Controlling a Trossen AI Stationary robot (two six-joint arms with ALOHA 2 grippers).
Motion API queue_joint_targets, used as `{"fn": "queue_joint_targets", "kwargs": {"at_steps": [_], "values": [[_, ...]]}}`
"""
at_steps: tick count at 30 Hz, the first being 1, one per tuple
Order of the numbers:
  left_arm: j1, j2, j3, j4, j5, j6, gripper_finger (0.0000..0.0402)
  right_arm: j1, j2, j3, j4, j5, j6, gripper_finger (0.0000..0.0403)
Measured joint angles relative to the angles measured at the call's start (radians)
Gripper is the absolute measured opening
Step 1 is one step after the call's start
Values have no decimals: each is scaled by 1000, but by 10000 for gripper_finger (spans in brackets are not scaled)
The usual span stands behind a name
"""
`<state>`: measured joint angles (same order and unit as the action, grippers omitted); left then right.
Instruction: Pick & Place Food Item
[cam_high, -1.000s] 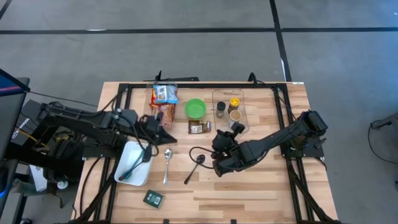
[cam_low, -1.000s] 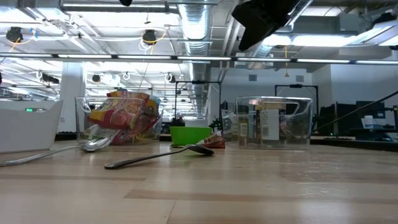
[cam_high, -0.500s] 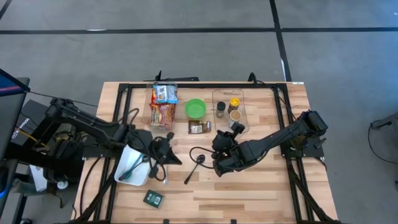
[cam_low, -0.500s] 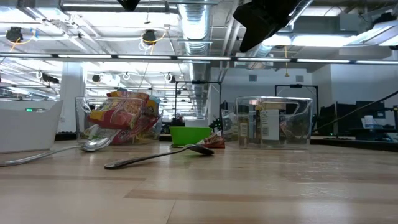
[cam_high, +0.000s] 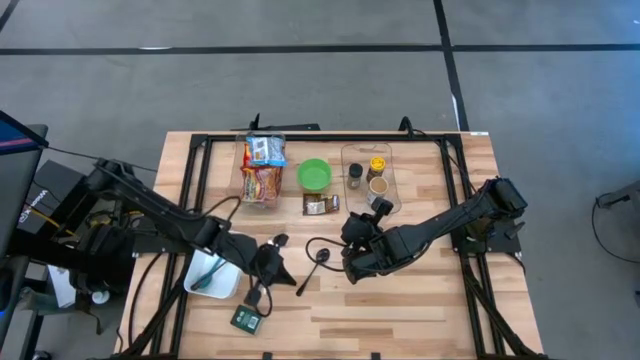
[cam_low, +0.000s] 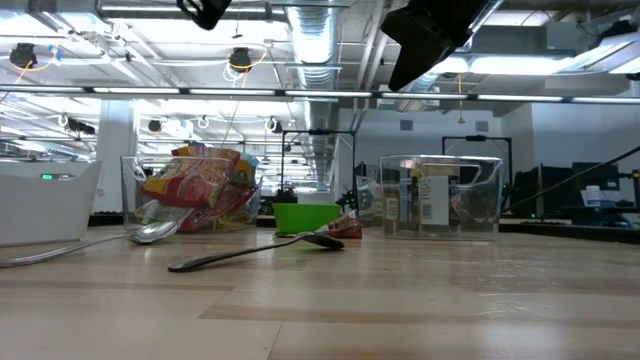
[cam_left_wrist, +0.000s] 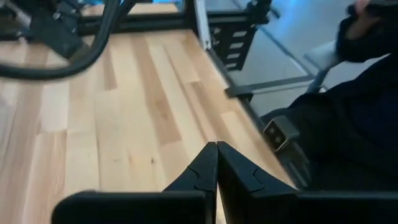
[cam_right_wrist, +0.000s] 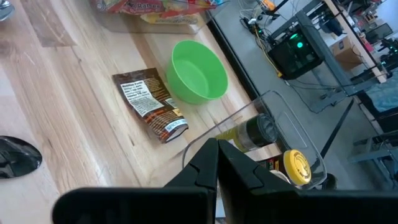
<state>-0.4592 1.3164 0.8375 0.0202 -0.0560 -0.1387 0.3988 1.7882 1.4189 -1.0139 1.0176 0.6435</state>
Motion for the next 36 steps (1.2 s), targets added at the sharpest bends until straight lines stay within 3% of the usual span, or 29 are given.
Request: {"fn": "queue_joint_targets", "kwargs": {"at_steps": [4,13,20,30,36], "values": [[0,28,0,-46,-59,0,0,0,0,0,-3,0,0,4],[5,40,0,-215,-357,-90,0,0,0,0,-3,0,0,4],[10,38,0,-213,-385,-113,0,0,0,0,-3,0,1,4],[23,38,0,-215,-597,-114,0,0,0,0,1,0,3,4],[49,38,0,-231,-607,-112,0,0,0,0,8,0,-48,4]]}}
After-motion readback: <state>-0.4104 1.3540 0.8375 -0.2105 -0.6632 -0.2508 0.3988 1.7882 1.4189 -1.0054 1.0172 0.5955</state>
